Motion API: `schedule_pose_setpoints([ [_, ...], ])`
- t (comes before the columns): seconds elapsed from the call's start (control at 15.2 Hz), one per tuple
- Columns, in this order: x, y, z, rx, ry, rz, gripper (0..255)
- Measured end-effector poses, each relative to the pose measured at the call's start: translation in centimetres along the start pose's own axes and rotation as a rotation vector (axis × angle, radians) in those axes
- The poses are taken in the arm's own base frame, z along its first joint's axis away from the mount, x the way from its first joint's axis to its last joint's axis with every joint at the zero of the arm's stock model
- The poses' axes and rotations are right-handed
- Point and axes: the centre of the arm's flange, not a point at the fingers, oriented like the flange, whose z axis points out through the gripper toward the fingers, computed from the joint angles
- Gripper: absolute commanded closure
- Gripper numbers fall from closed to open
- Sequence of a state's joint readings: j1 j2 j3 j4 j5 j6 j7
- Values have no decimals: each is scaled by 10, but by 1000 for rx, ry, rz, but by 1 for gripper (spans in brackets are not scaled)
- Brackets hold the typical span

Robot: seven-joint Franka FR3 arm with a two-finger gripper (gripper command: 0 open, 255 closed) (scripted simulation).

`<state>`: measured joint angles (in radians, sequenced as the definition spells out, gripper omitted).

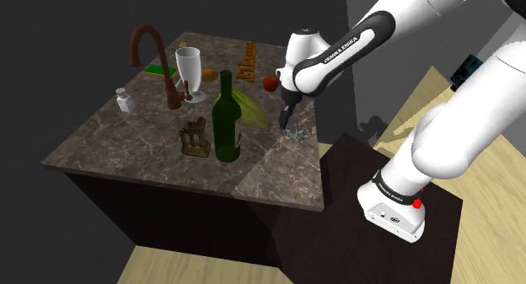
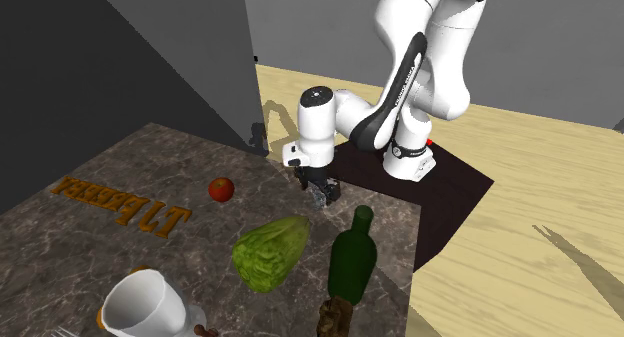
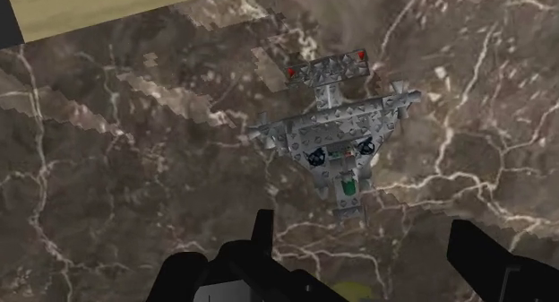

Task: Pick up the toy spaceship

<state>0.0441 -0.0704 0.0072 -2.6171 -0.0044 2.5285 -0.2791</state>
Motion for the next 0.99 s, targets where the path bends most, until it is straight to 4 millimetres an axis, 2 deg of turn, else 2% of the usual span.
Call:
schedule_pose_setpoints([
  [0.46, 3, 0, 39, 0, 0, -5, 0],
  [0.53, 3, 0, 41, 0, 0, -5, 255],
  [0.99, 4, 0, 42, -1, 2, -7, 255],
])
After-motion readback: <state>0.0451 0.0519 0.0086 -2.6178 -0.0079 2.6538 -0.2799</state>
